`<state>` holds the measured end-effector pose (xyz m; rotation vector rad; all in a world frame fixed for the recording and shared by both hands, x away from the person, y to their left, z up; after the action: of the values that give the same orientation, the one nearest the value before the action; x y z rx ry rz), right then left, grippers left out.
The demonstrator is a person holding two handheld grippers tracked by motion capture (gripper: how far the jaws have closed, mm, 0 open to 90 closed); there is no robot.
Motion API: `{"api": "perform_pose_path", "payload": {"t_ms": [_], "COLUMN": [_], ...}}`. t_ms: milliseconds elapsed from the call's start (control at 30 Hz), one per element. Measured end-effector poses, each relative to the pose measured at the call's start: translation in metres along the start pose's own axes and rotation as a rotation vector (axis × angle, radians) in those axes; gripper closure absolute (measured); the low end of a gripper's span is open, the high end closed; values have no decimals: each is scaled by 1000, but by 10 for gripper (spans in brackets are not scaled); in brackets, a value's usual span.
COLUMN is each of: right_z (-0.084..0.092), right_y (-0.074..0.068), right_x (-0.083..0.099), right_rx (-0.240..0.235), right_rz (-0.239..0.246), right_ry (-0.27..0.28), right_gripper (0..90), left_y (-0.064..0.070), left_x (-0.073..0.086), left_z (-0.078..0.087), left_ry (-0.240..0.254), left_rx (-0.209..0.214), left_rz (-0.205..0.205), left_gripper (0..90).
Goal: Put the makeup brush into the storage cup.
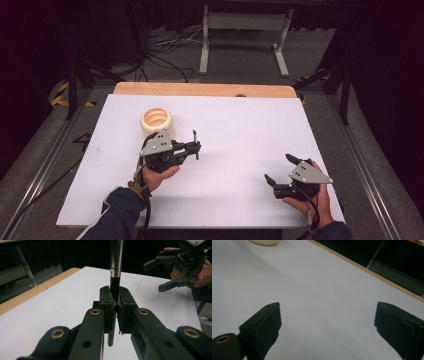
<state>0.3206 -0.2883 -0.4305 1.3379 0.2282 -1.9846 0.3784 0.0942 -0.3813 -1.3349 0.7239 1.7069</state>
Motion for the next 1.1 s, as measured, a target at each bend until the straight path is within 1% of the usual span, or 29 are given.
{"api": "perform_pose_path", "payload": {"t_ms": [67,100,133,167,200,300,333,367,400,433,467,567,600,633,667,700,933,1100], "right_z": [0,0,-1,-1,-2,-3,-4,-4,-4,-4,-5,-6,-6,-6,-6,-7,-8,-8], "right_y": [0,0,0,0,-1,-2,-2,-2,-3,-3,-3,-3,-3,-3,-3,-3,-4,-3], "right_x": [2,2,3,3,3,4,4,4,4,4,4,4,4,4,4,4,5,6], "right_rx": [-4,-1,2,-1,-5,-10,-12,-12,-16,-16,-17,-19,-18,-19,-19,-19,-19,-22], "right_rz": [-7,-2,1,4,2,5,2,2,4,4,7,9,10,9,9,8,4,3], "right_ry": [1,-2,-8,-9,-11,-9,-8,-8,-9,-9,-10,-13,-13,-15,-15,-16,-23,-24], "right_gripper": [79,80,80,80,80,80,81,81,81,81,81,81,81,81,81,82,82,82], "left_y": [-2,-4,-4,-4,-7,-9,-13,-13,-14,-15,-17,-25,-27,-30,-30,-35,-55,-68], "left_x": [-1,-1,-2,-2,-3,-4,-6,-6,-6,-7,-8,-11,-12,-13,-13,-16,-25,-28], "left_z": [3,4,5,5,7,11,15,15,17,18,21,29,31,33,33,40,55,59], "left_ry": [4,5,6,6,9,12,15,15,19,16,21,34,41,45,45,56,75,57], "left_rx": [-4,-13,-15,-15,-20,-30,-40,-40,-49,-51,-61,-81,-86,-93,-93,-113,-177,-223], "left_rz": [8,-4,5,5,-4,4,-2,-2,0,-7,-2,-6,2,-5,-5,4,14,4], "left_gripper": [834,834,834,834,834,834,834,834,834,834,834,834,834,834,834,834,834,834]}}
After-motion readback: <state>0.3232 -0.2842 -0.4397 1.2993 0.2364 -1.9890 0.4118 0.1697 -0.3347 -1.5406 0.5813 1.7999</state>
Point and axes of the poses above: each handheld gripper's, and its own axes: z roughly backward along the jaws, x roughly out of its underside, y roughly to its right, the point moved 2 cm from there along -z, roughly forward along the jaws, and after that the axes turned 5 degrees about -x, right-handed, at the moved point
